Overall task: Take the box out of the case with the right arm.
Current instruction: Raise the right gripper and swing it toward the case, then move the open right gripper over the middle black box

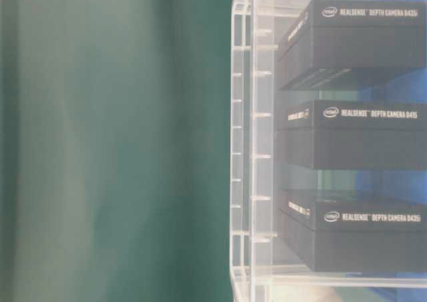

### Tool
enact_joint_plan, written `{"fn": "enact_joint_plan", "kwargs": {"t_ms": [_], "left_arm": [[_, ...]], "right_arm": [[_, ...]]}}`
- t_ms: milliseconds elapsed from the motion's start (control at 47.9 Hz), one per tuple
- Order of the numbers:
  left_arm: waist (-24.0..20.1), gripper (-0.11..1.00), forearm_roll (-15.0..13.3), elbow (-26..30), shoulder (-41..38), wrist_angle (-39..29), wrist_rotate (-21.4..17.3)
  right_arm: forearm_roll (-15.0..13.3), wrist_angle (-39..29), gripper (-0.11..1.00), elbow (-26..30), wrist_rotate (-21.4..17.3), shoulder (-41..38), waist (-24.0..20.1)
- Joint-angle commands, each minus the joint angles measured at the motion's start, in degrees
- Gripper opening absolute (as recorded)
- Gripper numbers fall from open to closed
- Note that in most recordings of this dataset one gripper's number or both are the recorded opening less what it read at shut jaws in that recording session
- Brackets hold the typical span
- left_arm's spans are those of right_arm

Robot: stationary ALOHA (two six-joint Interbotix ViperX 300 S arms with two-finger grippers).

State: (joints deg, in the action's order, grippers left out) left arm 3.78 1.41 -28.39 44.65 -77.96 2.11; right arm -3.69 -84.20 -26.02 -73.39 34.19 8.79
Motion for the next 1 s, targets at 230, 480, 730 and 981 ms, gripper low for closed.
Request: {"fn": "enact_joint_plan", "kwargs": {"t_ms": [230, 480, 730, 981], "left_arm": [[0.3, 0.02, 0.0, 1.4, -0.3, 0.2, 0.2], [0.2, 0.02, 0.0, 1.4, -0.3, 0.2, 0.2], [0.2, 0.02, 0.0, 1.4, -0.3, 0.2, 0.2], [0.2, 0.02, 0.0, 1.3, -0.3, 0.2, 0.2]], "right_arm": [[-0.2, 0.7, 0.01, 1.4, 5.8, -1.0, 9.8], [-0.1, 2.8, 0.01, 0.6, 6.4, -1.2, 10.8], [-0.1, 2.9, 0.02, 0.1, 6.2, -1.3, 10.8], [-1.2, 2.7, 0.64, -0.5, 4.6, -2.2, 10.8]]}}
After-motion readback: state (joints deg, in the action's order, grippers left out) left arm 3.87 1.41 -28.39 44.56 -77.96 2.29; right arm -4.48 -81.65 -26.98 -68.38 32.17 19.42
